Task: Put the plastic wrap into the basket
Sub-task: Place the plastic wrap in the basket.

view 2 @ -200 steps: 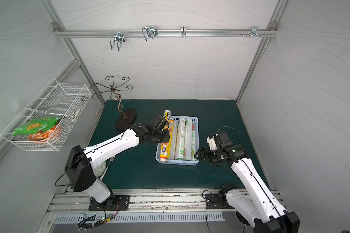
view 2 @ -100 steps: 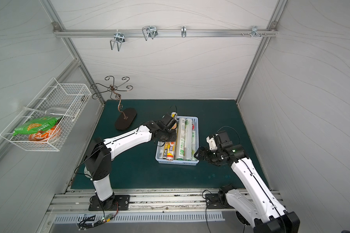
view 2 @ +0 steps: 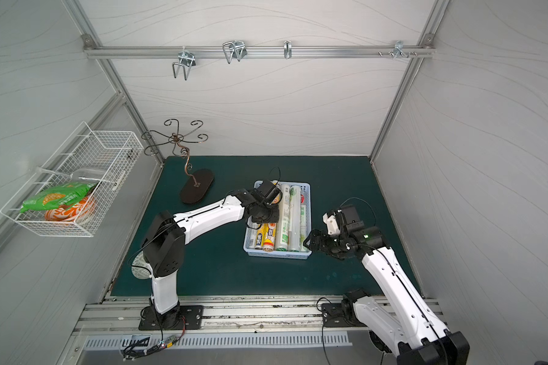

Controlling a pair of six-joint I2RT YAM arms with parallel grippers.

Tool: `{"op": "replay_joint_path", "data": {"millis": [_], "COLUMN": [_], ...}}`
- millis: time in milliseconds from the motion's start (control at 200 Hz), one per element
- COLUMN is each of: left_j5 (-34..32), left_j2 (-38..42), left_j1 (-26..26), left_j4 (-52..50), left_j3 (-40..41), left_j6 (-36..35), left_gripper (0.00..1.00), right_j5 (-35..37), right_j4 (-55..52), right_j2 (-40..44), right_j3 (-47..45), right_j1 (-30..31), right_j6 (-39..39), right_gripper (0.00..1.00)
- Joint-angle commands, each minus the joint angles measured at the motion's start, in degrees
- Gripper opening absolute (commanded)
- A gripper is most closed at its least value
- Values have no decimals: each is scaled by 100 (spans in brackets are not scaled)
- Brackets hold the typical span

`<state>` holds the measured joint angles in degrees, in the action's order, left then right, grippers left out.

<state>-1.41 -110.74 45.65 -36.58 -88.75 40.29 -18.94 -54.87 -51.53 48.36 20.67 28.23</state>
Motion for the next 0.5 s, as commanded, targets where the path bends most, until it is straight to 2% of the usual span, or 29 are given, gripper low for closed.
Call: {"op": "replay_joint_path", "data": {"millis": [0, 120, 235, 340, 430, 495], "left_j5": [-33, -178, -356, -369, -360, -369], "left_j2": [-132, -71, -5, 5, 7, -24], "left_j1": [59, 80, 76, 77, 79, 76], "left_j4": [81, 27, -49, -46, 6, 50], "left_j3": [-263, -291, -348, -362, -328, -285], "left_j6": [-12, -73, -156, -196, -197, -208], "left_gripper": [49, 58, 60, 54, 41, 35], "right_j5": [-31, -14, -5, 4, 47, 73], "right_j4": [17, 14, 22, 29, 46, 64], "right_j2": [31, 21, -73, -179, -241, -274], "right_j3": [-28, 20, 109, 237, 322, 373], "right_j1": [35, 35, 41, 36, 41, 39], "right_j6": [-36, -31, -45, -54, -62, -58], "right_gripper": [89, 89, 89, 89, 89, 89]}}
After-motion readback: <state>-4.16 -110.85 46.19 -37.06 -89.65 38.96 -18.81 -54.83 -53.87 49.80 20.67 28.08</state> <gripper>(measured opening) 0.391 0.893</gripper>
